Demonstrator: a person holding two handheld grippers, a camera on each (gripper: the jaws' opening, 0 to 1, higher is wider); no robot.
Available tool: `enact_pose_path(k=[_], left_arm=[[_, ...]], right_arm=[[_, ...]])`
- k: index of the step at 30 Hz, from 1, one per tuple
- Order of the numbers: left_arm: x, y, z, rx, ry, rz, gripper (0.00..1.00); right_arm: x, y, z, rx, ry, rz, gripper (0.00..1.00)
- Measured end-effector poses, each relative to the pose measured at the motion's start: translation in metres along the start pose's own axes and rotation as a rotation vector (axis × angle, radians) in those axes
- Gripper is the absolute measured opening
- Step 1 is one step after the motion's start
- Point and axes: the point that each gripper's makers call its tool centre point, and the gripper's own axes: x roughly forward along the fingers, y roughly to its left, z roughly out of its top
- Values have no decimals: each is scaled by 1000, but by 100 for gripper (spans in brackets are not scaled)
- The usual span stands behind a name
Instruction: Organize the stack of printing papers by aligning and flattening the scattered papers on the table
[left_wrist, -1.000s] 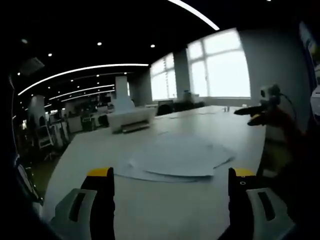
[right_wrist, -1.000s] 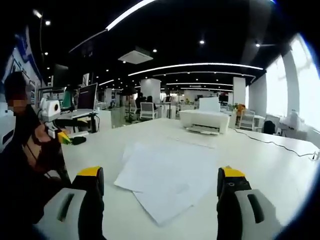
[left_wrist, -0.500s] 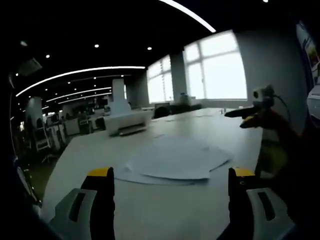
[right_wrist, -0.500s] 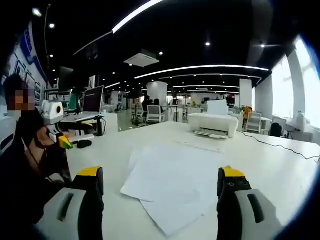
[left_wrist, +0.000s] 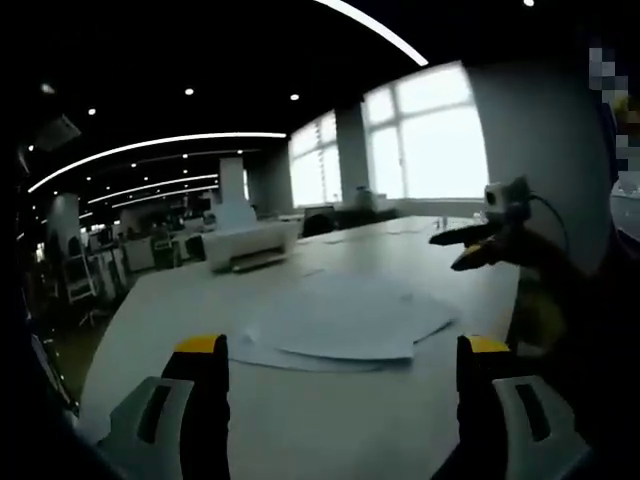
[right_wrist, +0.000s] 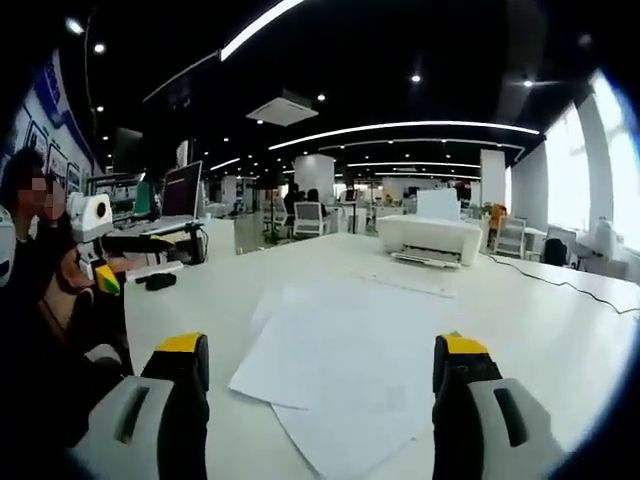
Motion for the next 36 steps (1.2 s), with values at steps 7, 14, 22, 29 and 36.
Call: enact_pose_path(k=[7, 14, 22, 29, 36], left_arm=[[-2, 0, 2, -7, -8, 0, 97], [-3, -2, 4, -4, -15, -5, 97], [-2, -3, 2, -3, -11, -8, 97], [-2, -4, 2, -2, -11, -12, 97], [-1, -5, 1, -3, -10, -16, 97]], right_arm=[[16, -7, -16, 7, 33, -21, 87], [28, -17, -29, -14, 62, -66, 85], [45, -22, -46, 4, 94, -71, 85], [53, -24, -58, 8, 118, -88, 83], [62, -38, -70, 20, 139, -107, 81]])
